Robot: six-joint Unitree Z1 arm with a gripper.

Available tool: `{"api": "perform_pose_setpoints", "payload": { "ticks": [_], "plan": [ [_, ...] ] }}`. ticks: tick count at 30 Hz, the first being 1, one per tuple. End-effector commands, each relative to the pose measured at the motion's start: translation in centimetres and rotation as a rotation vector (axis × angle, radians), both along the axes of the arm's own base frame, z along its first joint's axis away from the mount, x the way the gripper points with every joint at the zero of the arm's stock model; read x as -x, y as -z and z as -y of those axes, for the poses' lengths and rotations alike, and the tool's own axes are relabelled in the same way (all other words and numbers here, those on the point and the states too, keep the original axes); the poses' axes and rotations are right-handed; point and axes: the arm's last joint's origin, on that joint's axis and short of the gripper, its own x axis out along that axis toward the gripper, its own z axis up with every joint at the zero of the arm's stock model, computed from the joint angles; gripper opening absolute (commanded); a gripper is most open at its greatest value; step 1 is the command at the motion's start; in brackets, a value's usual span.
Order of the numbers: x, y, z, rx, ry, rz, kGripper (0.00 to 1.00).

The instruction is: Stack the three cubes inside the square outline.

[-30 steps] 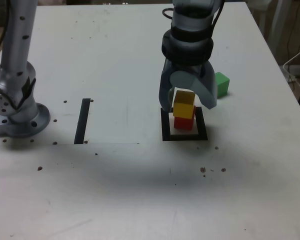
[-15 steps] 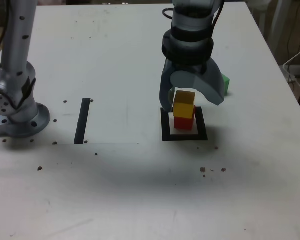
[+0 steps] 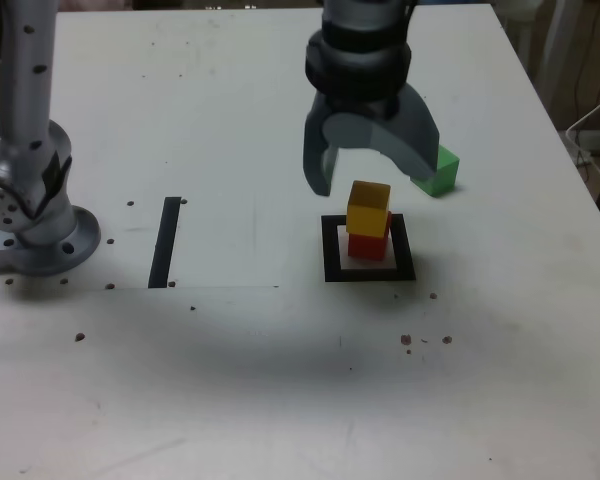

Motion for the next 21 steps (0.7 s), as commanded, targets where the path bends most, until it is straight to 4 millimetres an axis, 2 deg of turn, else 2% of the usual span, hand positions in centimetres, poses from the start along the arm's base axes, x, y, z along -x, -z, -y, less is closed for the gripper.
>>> {"api": "perform_pose_setpoints", "payload": {
  "ticks": [1,12,21],
  "plan": [
    [0.2,-0.7,-0.5,-0.013,0.003,0.014,0.99],
    [-1.2,-3.0,-3.2,-0.025,0.106,0.062,1.0],
    [-3.5,-2.1,-5.6,-0.017,0.226,0.023,1.0]
  ]
}}
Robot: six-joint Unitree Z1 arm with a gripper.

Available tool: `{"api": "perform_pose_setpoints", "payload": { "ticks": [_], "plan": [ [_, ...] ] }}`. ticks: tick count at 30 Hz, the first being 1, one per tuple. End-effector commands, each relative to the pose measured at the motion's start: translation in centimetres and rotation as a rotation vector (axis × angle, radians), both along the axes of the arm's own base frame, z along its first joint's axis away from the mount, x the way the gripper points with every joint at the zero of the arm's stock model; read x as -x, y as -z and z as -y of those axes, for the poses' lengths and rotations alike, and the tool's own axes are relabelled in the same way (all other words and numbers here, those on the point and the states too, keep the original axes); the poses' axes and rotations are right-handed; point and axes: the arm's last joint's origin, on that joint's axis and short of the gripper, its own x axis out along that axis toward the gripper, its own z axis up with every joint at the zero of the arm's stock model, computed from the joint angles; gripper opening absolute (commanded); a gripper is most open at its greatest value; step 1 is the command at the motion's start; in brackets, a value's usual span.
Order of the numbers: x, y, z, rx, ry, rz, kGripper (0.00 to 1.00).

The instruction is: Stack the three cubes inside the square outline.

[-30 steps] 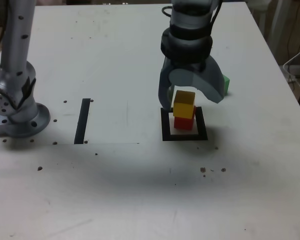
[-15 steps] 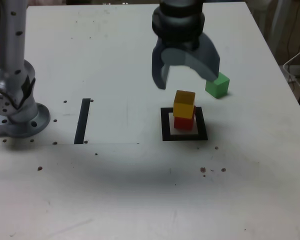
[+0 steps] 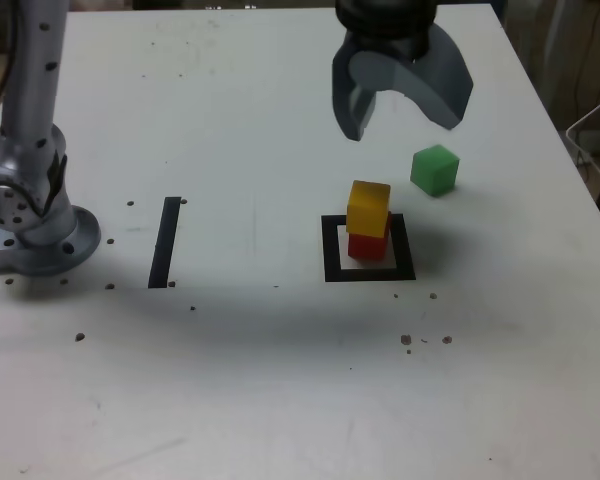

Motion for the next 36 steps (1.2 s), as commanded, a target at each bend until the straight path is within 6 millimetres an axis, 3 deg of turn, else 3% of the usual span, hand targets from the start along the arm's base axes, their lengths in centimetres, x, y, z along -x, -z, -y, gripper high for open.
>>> {"api": "perform_pose_setpoints", "payload": {
  "ticks": [1,10,18,29,36],
  "plan": [
    [-0.7,0.3,-0.5,-0.011,0.033,-0.006,0.99],
    [-3.3,1.7,-1.7,-0.085,0.168,-0.035,0.99],
    [-5.7,4.9,-2.9,-0.106,0.235,-0.118,0.99],
    [-7.2,7.7,-3.8,-0.167,0.23,-0.17,0.98],
    [-8.1,9.4,-4.3,-0.167,0.24,-0.186,0.93]
  ]
}}
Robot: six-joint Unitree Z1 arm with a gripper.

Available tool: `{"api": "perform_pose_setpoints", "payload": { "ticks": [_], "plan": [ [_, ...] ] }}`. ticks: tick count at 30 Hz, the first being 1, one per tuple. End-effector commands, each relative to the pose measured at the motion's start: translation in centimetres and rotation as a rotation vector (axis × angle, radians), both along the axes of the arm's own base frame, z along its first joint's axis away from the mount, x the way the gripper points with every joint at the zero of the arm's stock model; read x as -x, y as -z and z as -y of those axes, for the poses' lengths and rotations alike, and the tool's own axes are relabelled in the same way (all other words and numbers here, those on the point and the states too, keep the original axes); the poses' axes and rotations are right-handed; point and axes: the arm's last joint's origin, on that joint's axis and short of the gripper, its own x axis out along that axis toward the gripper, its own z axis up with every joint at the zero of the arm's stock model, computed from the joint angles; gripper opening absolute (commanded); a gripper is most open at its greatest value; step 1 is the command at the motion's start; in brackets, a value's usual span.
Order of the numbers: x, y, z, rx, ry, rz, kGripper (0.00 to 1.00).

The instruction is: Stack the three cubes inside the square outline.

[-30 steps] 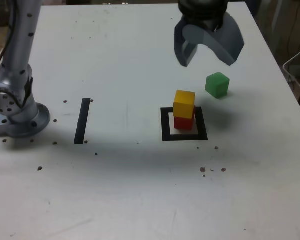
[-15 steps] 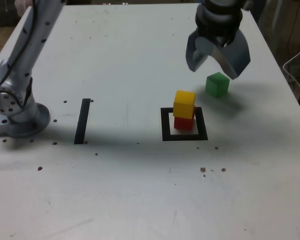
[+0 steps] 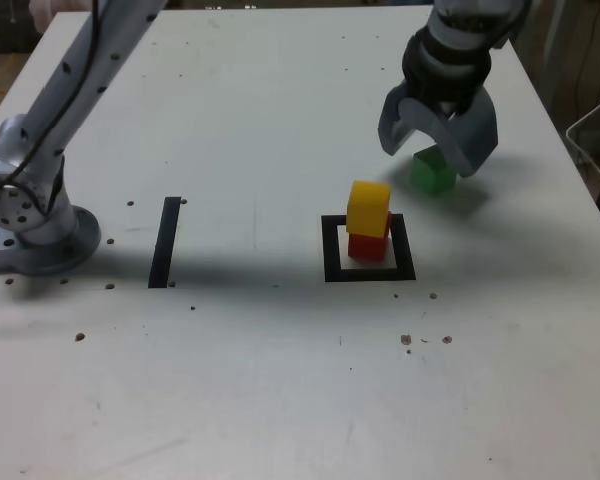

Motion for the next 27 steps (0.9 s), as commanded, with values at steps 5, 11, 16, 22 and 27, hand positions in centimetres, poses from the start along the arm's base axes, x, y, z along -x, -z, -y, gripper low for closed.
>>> {"api": "perform_pose_setpoints", "payload": {
  "ticks": [5,11,16,22,27],
  "plan": [
    [-0.55,0.45,-0.43,0.004,0.006,0.0,0.88],
    [-0.81,0.5,-0.62,0.019,0.017,0.001,0.8],
    [-0.82,0.67,-0.75,0.037,0.02,-0.006,0.67],
    [-0.78,0.86,-0.74,0.037,0.018,-0.01,0.57],
    [-0.74,0.77,-0.74,0.036,0.023,-0.01,0.39]
  ]
}}
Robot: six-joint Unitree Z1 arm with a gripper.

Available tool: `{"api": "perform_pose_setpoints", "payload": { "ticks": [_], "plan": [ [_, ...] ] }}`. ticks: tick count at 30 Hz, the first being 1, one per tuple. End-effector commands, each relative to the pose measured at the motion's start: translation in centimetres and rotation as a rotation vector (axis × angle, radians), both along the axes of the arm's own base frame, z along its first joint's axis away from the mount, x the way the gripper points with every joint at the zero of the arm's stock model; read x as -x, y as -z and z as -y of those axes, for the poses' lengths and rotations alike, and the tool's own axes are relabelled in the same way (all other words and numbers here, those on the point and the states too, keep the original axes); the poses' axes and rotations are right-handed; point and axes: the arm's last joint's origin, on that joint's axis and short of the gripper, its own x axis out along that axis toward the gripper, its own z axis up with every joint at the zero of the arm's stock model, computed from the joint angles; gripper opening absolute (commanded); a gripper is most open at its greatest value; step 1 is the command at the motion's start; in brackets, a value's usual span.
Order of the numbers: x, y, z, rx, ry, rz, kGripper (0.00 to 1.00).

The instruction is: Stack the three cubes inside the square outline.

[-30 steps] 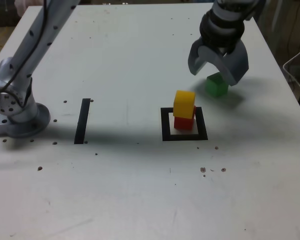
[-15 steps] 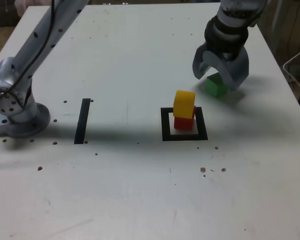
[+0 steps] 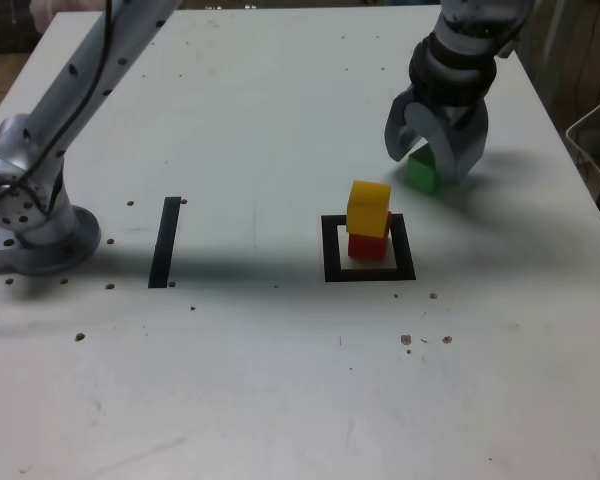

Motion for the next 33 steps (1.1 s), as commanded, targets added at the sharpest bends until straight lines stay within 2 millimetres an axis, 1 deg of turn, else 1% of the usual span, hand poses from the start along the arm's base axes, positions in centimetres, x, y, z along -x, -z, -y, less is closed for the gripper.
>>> {"api": "perform_pose_setpoints", "payload": {
  "ticks": [1,5,9,13,17,25,30,33],
  "plan": [
    [0.0,0.2,0.0,0.0,0.004,-0.009,0.36],
    [0.2,0.1,0.0,0.004,0.012,-0.017,0.25],
    [0.2,-0.1,0.0,0.009,0.023,-0.016,0.18],
    [0.3,-0.4,0.1,0.016,0.028,-0.011,0.16],
    [0.5,-1.3,0.3,0.025,0.031,0.0,0.15],
    [1.3,-3.8,1.0,0.045,0.042,0.017,0.14],
    [2.3,-6.6,1.5,0.05,0.04,0.047,0.14],
    [3.2,-8.2,1.8,0.046,0.009,0.062,0.14]
  ]
}}
